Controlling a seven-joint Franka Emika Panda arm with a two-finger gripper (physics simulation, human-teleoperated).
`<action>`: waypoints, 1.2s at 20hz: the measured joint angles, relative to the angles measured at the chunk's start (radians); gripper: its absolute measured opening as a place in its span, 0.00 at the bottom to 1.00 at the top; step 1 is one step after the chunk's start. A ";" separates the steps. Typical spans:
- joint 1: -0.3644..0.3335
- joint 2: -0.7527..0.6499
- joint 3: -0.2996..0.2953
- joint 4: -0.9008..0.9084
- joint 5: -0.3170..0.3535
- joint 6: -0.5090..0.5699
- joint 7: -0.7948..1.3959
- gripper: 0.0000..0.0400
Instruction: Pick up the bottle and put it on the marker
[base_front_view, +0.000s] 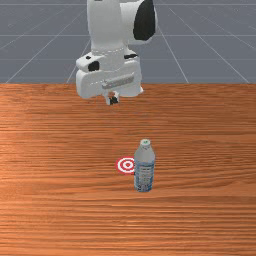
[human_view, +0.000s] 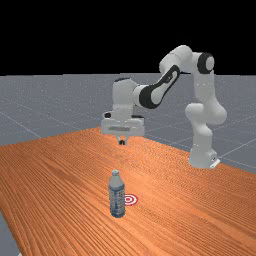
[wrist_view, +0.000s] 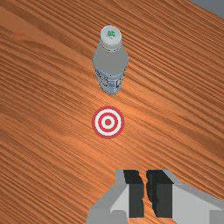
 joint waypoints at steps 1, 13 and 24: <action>0.014 -0.009 -0.017 -0.012 0.010 0.014 0.191 0.05; 0.074 0.092 -0.021 0.066 0.036 0.237 0.574 0.97; 0.145 0.321 -0.031 0.248 -0.047 0.331 0.663 1.00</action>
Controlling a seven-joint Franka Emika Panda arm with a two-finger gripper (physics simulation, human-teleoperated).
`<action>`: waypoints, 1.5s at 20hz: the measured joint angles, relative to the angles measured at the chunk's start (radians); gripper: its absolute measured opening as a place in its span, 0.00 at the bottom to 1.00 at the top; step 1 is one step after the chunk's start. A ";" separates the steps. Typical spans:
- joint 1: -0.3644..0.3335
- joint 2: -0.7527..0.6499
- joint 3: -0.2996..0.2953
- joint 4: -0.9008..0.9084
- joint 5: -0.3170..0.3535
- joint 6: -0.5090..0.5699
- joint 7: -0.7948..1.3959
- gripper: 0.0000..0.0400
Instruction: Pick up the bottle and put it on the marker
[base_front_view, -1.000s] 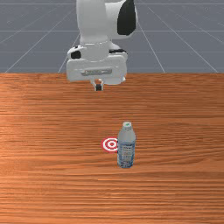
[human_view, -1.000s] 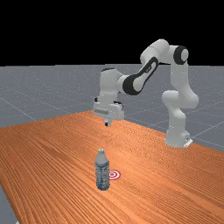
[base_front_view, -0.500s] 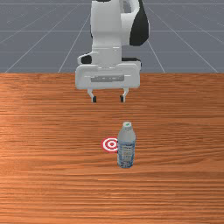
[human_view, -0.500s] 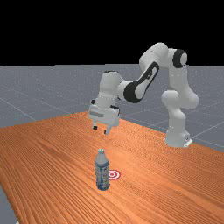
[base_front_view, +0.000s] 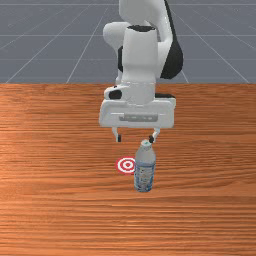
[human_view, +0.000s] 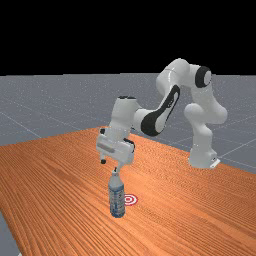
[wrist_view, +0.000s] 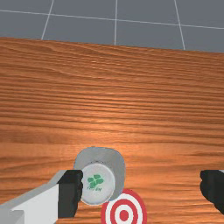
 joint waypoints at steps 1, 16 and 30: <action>0.006 0.006 -0.006 0.007 -0.007 0.002 0.010 0.99; 0.051 -0.054 -0.028 -0.010 -0.049 -0.006 0.053 1.00; 0.041 0.040 0.006 -0.009 -0.021 0.009 0.025 0.52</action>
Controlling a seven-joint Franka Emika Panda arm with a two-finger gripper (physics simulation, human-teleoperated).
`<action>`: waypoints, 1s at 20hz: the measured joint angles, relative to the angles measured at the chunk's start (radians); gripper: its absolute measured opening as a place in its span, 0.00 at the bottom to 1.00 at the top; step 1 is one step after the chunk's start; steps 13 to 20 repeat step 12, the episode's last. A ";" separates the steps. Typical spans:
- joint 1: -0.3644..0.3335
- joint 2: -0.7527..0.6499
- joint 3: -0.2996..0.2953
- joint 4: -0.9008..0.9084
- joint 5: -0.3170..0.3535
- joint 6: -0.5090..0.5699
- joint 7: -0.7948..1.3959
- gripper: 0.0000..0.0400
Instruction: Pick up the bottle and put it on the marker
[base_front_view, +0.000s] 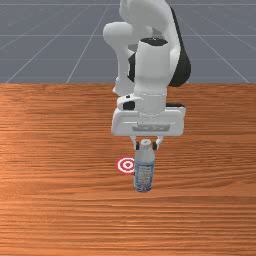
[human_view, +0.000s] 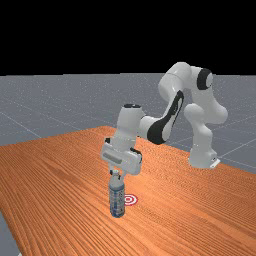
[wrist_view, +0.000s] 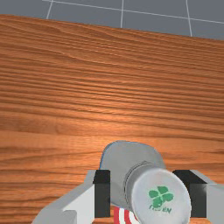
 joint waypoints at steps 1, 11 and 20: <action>0.004 -0.008 -0.004 -0.005 -0.005 -0.004 0.003 0.51; 0.025 -0.164 -0.065 -0.237 -0.072 0.027 0.038 0.67; 0.023 -0.161 -0.062 -0.244 -0.070 0.040 0.034 0.80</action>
